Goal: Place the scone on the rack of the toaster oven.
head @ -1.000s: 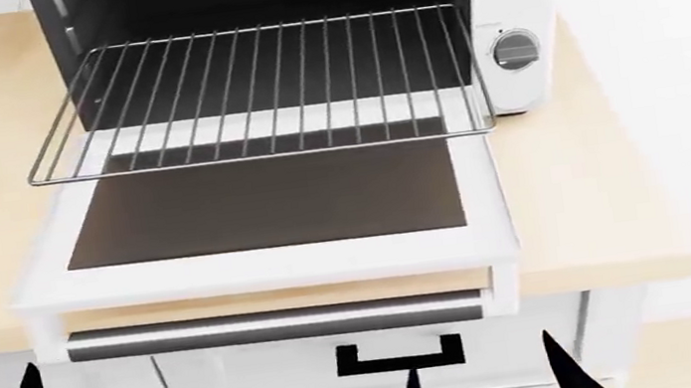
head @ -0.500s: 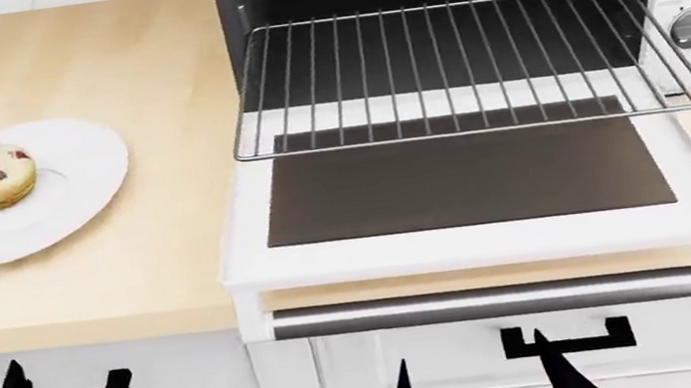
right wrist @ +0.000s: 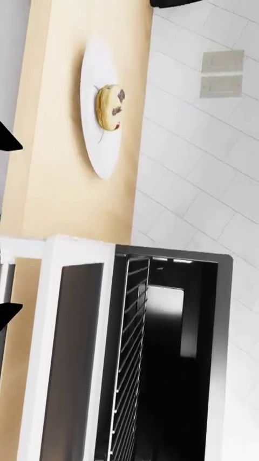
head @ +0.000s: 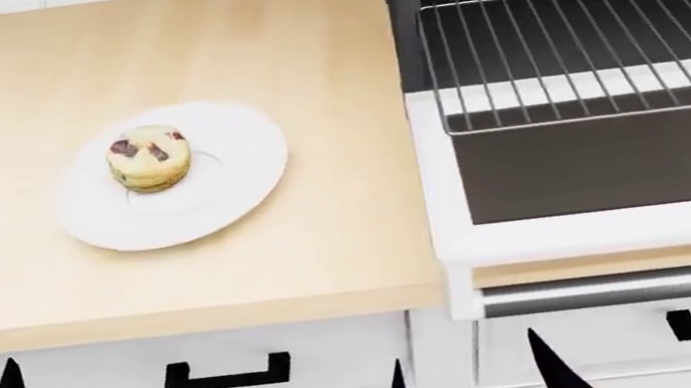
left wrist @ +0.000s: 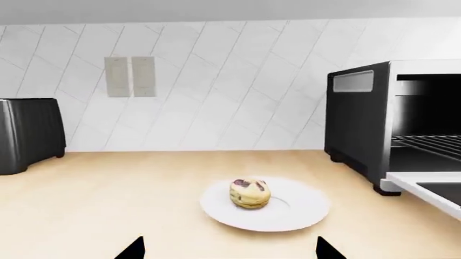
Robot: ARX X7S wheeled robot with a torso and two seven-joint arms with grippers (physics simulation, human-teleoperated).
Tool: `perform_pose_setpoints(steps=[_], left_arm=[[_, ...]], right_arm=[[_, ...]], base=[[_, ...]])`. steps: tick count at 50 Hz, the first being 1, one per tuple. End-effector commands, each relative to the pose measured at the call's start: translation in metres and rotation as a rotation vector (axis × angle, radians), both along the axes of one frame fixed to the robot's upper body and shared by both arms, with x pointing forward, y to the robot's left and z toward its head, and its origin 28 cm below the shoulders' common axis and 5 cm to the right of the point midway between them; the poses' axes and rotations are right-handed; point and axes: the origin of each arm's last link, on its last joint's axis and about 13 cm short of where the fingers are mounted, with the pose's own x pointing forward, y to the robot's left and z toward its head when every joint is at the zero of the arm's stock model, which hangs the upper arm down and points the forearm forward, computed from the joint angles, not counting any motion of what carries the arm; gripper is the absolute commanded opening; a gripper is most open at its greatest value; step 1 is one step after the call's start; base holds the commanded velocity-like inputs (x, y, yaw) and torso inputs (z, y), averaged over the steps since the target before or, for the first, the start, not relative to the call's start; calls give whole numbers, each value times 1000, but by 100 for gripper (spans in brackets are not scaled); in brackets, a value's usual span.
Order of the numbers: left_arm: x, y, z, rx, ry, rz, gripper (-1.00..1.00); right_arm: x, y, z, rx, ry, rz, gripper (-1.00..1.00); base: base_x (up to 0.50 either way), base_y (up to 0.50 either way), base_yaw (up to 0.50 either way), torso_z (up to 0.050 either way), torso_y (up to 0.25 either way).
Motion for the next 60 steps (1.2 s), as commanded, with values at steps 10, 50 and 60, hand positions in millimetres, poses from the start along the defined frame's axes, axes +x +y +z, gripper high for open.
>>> perform_pose_setpoints(steps=[10,50,60], left_arm=[[0,3,-2,-1,3,-1,100],[25,20,129,98,-167,-6,100],[26,18,131,116,-167,-9,100]], right_arm=[[-1,2,-2,-1,-7,21,100],[40,0,132,-112,-199,150,100],[38,-1,137,-104,-214,153,100]], base=[[0,500,0,50,76],[51,63,0,50,76],[461,51,0,50,76]])
